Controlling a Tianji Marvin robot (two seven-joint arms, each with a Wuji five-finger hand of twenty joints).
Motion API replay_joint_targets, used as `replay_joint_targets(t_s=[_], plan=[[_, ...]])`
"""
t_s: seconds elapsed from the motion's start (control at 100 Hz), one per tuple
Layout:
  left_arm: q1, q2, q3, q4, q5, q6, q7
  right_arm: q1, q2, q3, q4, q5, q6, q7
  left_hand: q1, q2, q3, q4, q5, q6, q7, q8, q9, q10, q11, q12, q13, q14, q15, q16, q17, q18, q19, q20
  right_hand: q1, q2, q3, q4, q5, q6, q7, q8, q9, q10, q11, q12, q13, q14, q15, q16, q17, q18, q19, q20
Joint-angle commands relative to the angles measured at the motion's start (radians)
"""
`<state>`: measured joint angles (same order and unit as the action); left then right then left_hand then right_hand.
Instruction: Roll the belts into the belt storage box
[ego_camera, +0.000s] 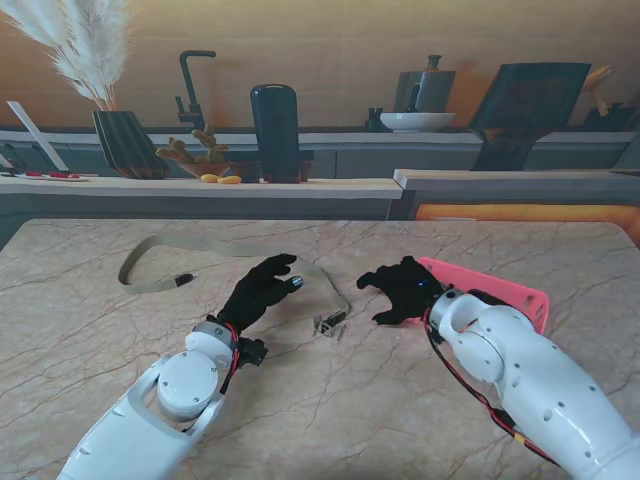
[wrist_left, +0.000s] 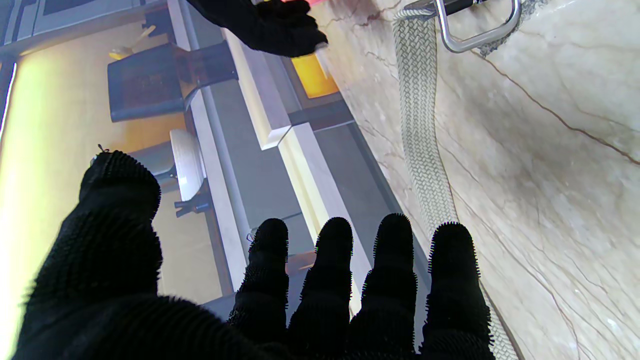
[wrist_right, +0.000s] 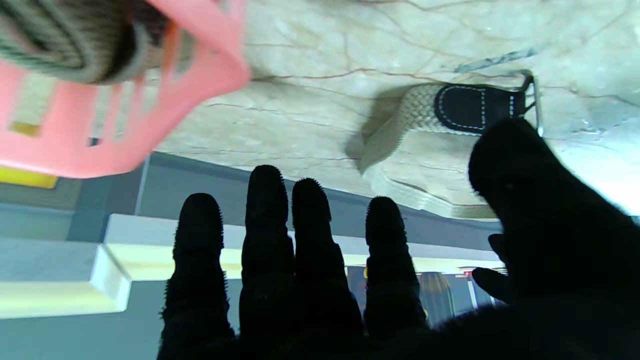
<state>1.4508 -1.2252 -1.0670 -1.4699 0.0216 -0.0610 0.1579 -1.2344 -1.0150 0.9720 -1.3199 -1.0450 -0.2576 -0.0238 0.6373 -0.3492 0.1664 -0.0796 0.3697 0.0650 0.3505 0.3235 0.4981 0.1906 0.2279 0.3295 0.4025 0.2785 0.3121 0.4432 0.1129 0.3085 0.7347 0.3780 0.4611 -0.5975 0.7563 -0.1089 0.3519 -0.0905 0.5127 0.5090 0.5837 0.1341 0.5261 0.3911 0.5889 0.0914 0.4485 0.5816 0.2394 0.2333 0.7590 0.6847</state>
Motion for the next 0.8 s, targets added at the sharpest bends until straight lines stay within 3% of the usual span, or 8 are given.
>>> replay_joint_targets(t_s=[0.0,0.13,0.21,0.26,0.39,0.48,0.61,0.79], plan=[[0.01,-0.002,-0.003,-0.01,0.001,-0.002,0.003,0.036,-0.021,-0.028,0.024,-0.006,-0.01,-0.017,0.012,0.027,-0.02,0.035,0.014,-0.019,0.01,0.01,0.023,-0.008,0.017,0.021,0.024,0.003,0.009,0.011,0.003,0.003,0.029,0.016,-0.024,-0.027,-0.023,0.029,-0.045,-0.019,-0.008,0.0,-0.033,0.0,-0.023,-0.016,-0.021,0.003,-0.031,-0.018,-0.022,0.009,-0.036,-0.007],[0.011,-0.003,-0.005,-0.011,-0.001,-0.001,0.006,0.095,-0.028,-0.108,0.065,0.04,0.019,0.009,0.014,0.029,-0.022,0.036,0.016,-0.021,0.01,0.01,0.026,-0.006,0.017,0.022,0.028,0.004,0.012,0.014,0.003,0.004,0.03,0.016,-0.033,-0.025,-0.059,0.03,-0.014,0.057,-0.028,-0.015,-0.024,0.027,-0.022,-0.02,-0.01,0.015,-0.043,-0.027,-0.032,0.03,-0.056,-0.009],[0.011,-0.003,-0.005,-0.011,0.0,0.001,0.006,0.131,-0.036,-0.158,0.1,0.078,0.034,0.012,0.015,0.031,-0.024,0.036,0.014,-0.019,0.01,0.01,0.026,-0.006,0.017,0.022,0.03,0.005,0.014,0.015,0.003,0.005,0.031,0.017,-0.032,-0.025,-0.069,0.031,-0.01,0.065,-0.037,-0.019,-0.024,0.029,-0.018,-0.02,-0.008,0.018,-0.041,-0.027,-0.031,0.033,-0.055,-0.007],[0.011,-0.003,-0.006,-0.011,-0.001,0.001,0.006,0.154,-0.041,-0.19,0.125,0.1,0.033,0.009,0.016,0.031,-0.026,0.036,0.016,-0.02,0.011,0.011,0.027,-0.005,0.017,0.023,0.031,0.007,0.015,0.016,0.004,0.006,0.032,0.017,-0.031,-0.024,-0.074,0.032,-0.017,0.042,-0.042,-0.019,-0.031,0.025,-0.019,-0.021,-0.011,0.016,-0.041,-0.026,-0.033,0.032,-0.056,-0.006],[0.012,-0.003,-0.006,-0.012,-0.003,0.003,0.007,0.214,-0.051,-0.267,0.194,0.14,0.013,-0.004,0.017,0.033,-0.029,0.036,0.015,-0.019,0.01,0.011,0.028,-0.005,0.017,0.023,0.035,0.008,0.018,0.019,0.004,0.006,0.033,0.018,-0.004,-0.035,-0.027,0.036,-0.072,-0.199,0.056,0.042,-0.046,0.006,-0.024,-0.03,-0.015,0.014,-0.042,-0.027,-0.029,0.026,-0.06,-0.001],[0.012,-0.003,-0.007,-0.011,-0.003,0.003,0.007,0.25,-0.061,-0.316,0.243,0.165,-0.01,-0.029,0.019,0.035,-0.032,0.037,0.017,-0.019,0.01,0.011,0.031,-0.005,0.017,0.023,0.037,0.011,0.02,0.02,0.006,0.006,0.035,0.018,0.005,-0.042,0.034,0.027,-0.062,-0.284,0.14,0.066,-0.043,-0.001,-0.012,-0.029,-0.006,0.004,-0.029,-0.021,-0.022,0.02,-0.054,0.001],[0.011,-0.004,-0.007,-0.01,-0.005,0.004,0.007,0.289,-0.075,-0.376,0.303,0.186,-0.029,-0.072,0.02,0.037,-0.036,0.037,0.016,-0.02,0.009,0.01,0.033,-0.004,0.018,0.024,0.04,0.011,0.024,0.023,0.007,0.006,0.037,0.019,0.013,-0.019,0.084,0.022,-0.001,-0.313,0.201,0.077,-0.036,-0.001,0.016,-0.019,0.009,-0.008,0.004,-0.006,-0.012,0.013,-0.04,0.004],[0.011,-0.005,-0.008,-0.01,-0.008,0.006,0.01,0.342,-0.101,-0.459,0.385,0.223,-0.046,-0.118,0.023,0.039,-0.041,0.037,0.017,-0.021,0.009,0.011,0.033,-0.004,0.017,0.024,0.042,0.01,0.027,0.025,0.009,0.005,0.04,0.021,0.043,0.047,0.068,0.015,0.076,-0.305,0.246,0.077,-0.027,-0.001,0.048,-0.013,0.012,-0.02,0.05,0.009,-0.006,0.008,-0.011,0.003]])
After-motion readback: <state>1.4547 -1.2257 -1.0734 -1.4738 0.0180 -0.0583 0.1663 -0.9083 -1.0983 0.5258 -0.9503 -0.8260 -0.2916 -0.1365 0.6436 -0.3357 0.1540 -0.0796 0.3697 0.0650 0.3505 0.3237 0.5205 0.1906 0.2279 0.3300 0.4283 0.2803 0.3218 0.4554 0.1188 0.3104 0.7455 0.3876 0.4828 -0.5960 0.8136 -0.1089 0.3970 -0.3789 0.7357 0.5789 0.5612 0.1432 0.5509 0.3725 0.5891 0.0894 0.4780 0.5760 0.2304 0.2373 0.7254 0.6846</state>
